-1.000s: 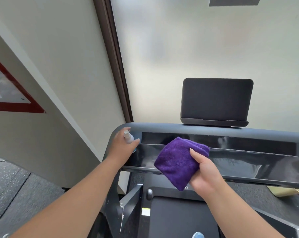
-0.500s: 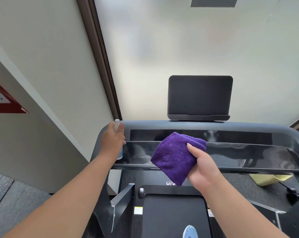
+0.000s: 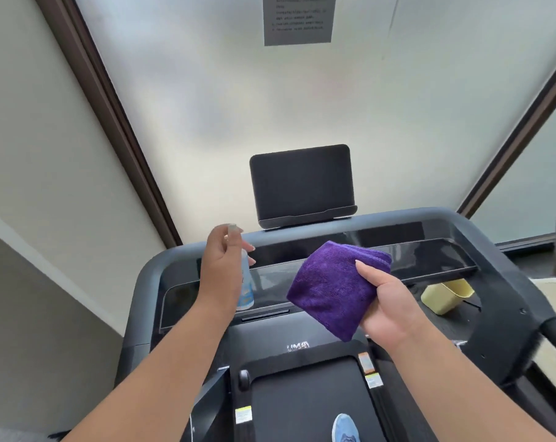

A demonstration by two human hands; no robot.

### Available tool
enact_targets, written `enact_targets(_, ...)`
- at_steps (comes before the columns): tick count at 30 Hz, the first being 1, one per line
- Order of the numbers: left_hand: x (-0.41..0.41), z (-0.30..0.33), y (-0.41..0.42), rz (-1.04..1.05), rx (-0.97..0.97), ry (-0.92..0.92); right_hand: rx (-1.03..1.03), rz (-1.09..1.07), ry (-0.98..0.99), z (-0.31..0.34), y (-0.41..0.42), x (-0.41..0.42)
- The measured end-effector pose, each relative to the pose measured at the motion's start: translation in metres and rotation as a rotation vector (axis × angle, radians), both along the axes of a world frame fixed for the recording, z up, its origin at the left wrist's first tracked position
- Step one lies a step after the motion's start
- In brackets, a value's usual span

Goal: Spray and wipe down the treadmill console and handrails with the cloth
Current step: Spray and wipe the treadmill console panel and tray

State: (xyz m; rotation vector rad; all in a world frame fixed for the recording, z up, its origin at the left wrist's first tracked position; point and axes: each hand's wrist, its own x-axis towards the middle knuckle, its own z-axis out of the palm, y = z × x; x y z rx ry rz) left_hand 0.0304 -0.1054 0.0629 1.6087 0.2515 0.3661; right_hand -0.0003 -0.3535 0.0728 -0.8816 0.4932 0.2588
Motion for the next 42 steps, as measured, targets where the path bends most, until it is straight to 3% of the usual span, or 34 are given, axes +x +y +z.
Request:
enact_targets(4,-0.002,0.002,-0.034,-0.107,-0.143,0.058,-0.017,-0.076,-0.01,0.001,-0.025,-0.017)
enact_targets(9,-0.003,0.007,-0.07,-0.142,-0.178,0.016,-0.026,-0.157,-0.002,0.003,-0.055,-0.029)
enact_targets(23,0.049,0.002,-0.159,-0.163,-0.103,0.015,0.02,-0.224,0.023,-0.026,-0.154,0.02)
enact_targets(32,0.102,-0.021,-0.23,-0.189,0.05,0.087,0.075,-0.166,0.058,-0.037,-0.238,0.085)
enact_targets(42,0.127,-0.048,-0.279,-0.248,0.01,0.19,0.096,-0.171,0.059,-0.051,-0.28,0.123)
